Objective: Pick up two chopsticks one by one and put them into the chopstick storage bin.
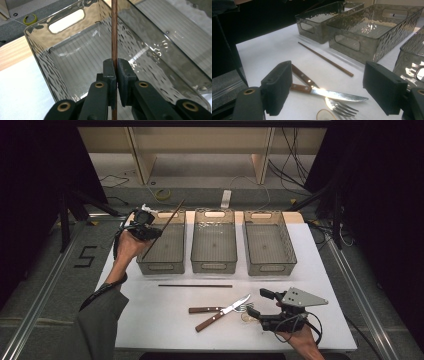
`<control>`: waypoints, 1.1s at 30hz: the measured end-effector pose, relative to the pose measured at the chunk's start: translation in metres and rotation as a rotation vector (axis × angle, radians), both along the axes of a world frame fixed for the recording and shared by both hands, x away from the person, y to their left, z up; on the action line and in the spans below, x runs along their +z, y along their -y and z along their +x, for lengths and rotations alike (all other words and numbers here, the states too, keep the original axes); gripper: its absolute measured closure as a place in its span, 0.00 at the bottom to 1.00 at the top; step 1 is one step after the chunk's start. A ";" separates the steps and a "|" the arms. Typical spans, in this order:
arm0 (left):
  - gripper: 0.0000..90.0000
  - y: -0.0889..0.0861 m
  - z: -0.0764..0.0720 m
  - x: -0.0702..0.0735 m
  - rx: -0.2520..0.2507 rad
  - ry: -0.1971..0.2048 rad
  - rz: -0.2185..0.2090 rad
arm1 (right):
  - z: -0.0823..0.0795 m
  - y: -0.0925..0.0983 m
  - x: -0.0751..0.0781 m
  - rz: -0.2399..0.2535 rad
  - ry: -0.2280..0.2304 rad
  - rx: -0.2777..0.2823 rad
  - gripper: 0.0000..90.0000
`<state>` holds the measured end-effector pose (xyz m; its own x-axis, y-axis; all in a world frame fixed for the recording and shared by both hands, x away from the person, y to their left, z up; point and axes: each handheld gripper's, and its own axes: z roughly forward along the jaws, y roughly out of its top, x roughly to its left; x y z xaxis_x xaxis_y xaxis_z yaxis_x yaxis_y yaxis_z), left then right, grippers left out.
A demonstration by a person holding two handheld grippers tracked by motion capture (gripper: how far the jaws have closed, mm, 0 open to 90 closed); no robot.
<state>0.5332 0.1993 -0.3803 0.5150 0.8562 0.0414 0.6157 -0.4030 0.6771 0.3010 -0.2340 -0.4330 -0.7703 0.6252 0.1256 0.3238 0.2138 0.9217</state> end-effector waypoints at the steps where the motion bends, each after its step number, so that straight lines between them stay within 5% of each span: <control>1: 0.94 0.000 0.000 -0.001 0.004 0.001 0.001 | 0.000 0.000 0.000 0.001 -0.001 0.000 0.27; 21: 0.91 -0.008 0.001 -0.022 0.076 -0.025 -0.019 | 0.000 0.000 0.000 0.003 -0.002 -0.003 0.27; 24: 0.73 -0.010 -0.001 -0.020 0.087 -0.028 -0.055 | 0.000 0.000 0.000 0.002 -0.001 -0.002 0.27; 27: 0.65 -0.009 -0.008 -0.014 0.064 -0.017 -0.090 | 0.000 0.000 0.000 0.000 0.001 -0.001 0.27; 31: 0.51 0.001 -0.027 -0.001 0.021 0.082 -0.114 | 0.001 0.000 0.000 -0.001 0.000 -0.003 0.27; 33: 0.45 0.007 -0.037 0.004 -0.015 0.098 -0.123 | 0.000 0.001 0.000 0.000 0.000 -0.006 0.27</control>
<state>0.4961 0.1928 -0.3767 0.5262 0.8502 -0.0130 0.5391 -0.3218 0.7783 0.3013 -0.2347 -0.4331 -0.7663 0.6300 0.1257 0.3250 0.2113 0.9218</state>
